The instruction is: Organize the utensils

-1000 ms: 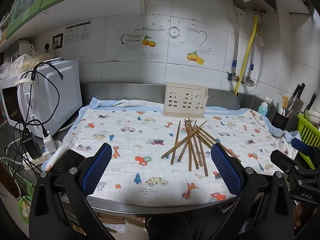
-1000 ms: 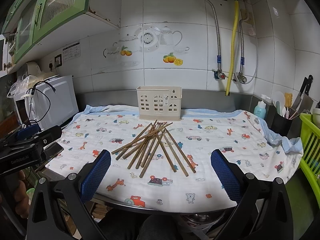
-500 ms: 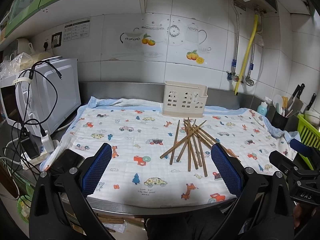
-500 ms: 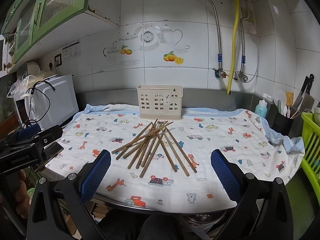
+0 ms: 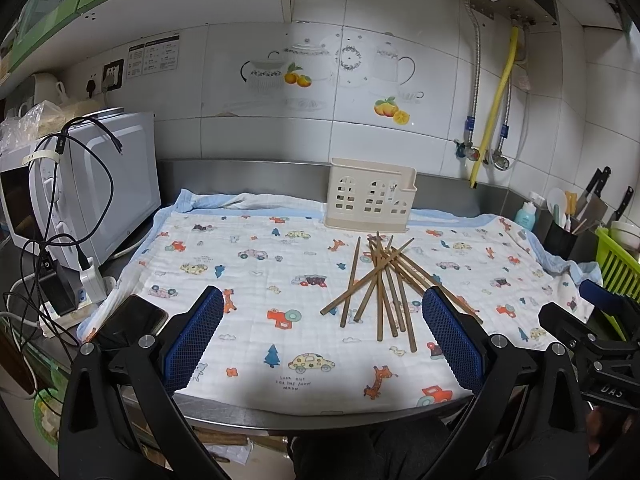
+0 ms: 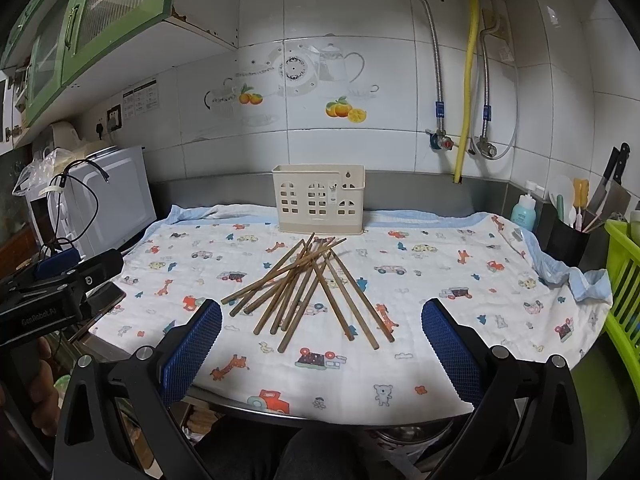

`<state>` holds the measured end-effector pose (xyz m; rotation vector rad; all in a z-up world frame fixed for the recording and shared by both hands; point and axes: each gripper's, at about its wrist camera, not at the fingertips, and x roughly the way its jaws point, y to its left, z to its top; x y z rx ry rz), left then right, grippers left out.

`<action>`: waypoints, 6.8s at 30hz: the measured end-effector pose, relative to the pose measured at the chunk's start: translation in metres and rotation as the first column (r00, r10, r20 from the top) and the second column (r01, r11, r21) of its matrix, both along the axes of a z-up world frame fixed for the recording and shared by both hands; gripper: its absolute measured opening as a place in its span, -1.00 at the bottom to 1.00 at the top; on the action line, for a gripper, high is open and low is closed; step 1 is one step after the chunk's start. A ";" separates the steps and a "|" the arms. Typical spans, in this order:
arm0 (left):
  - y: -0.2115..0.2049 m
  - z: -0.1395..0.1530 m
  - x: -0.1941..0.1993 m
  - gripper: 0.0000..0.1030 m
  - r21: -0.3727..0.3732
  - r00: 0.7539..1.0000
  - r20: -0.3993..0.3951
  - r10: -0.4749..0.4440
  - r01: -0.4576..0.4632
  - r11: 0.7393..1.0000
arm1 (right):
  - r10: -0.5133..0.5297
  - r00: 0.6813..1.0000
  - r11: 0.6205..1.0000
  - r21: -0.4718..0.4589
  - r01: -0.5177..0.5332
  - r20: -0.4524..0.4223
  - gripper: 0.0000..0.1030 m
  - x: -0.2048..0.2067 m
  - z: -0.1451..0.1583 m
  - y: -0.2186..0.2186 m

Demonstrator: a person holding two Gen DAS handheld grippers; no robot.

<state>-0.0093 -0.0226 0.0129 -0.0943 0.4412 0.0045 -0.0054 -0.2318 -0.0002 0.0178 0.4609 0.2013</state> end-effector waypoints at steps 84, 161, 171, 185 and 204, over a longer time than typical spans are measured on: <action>0.009 -0.074 0.151 0.90 -0.019 0.960 -0.263 -0.096 0.094 0.995 | 0.027 0.975 1.000 -0.005 -0.029 -0.221 0.89 0.130 -0.060 -0.005; -0.010 -0.131 0.214 -0.84 -0.078 0.769 -0.396 -0.501 0.516 0.853 | 0.059 0.942 0.998 0.029 -0.052 -0.330 0.58 0.172 -0.104 -0.004; -0.004 -0.127 0.210 -0.85 -0.100 0.781 -0.372 -0.503 0.504 0.858 | 0.077 0.941 0.997 0.035 -0.069 -0.330 0.54 0.173 -0.105 0.004; -0.001 -0.107 0.197 -0.87 -0.134 0.823 -0.299 -0.482 0.464 0.875 | 0.097 0.931 0.995 0.032 -0.092 -0.351 0.02 0.180 -0.117 0.004; 0.000 -0.096 0.194 -0.89 -0.122 0.837 -0.265 -0.480 0.464 0.877 | 0.074 0.946 0.997 0.003 -0.077 -0.317 -0.13 0.179 -0.111 0.001</action>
